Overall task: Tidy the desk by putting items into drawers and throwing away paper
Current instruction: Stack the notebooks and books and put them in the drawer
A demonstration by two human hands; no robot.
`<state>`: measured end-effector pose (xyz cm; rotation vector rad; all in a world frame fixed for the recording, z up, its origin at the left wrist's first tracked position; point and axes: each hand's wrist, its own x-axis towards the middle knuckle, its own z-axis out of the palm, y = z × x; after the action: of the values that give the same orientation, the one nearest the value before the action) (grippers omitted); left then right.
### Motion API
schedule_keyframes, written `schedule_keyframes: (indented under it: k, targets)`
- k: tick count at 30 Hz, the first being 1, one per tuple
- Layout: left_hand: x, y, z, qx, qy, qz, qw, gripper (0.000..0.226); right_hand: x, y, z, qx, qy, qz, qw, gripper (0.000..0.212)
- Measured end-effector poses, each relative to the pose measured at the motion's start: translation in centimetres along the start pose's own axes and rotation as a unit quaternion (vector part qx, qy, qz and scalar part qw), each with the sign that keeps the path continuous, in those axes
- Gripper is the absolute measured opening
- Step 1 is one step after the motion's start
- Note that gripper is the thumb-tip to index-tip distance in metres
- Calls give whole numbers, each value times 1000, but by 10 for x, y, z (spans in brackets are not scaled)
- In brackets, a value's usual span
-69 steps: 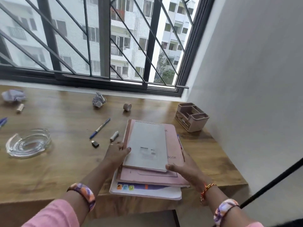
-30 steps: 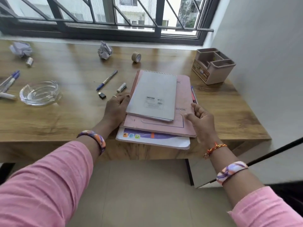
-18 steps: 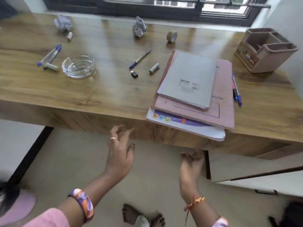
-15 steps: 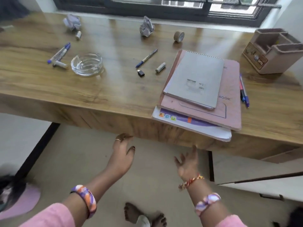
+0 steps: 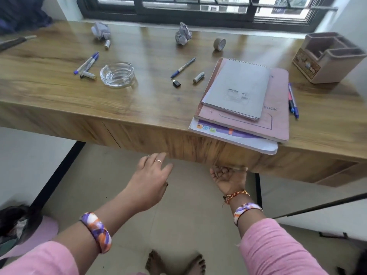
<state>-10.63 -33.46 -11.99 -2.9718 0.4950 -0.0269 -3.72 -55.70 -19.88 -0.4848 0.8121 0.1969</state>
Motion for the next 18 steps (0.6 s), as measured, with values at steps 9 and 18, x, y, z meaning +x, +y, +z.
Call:
schedule_keyframes:
  k: [9,18]
  targets:
    - [25,6,-25,-31,-23,11,999,63,-37,39,-54,-52,58,-23,997,77]
    - [-12,14,-39,-77,-92,23,993,31,-99,28,-71,-339,300,-196,870,56]
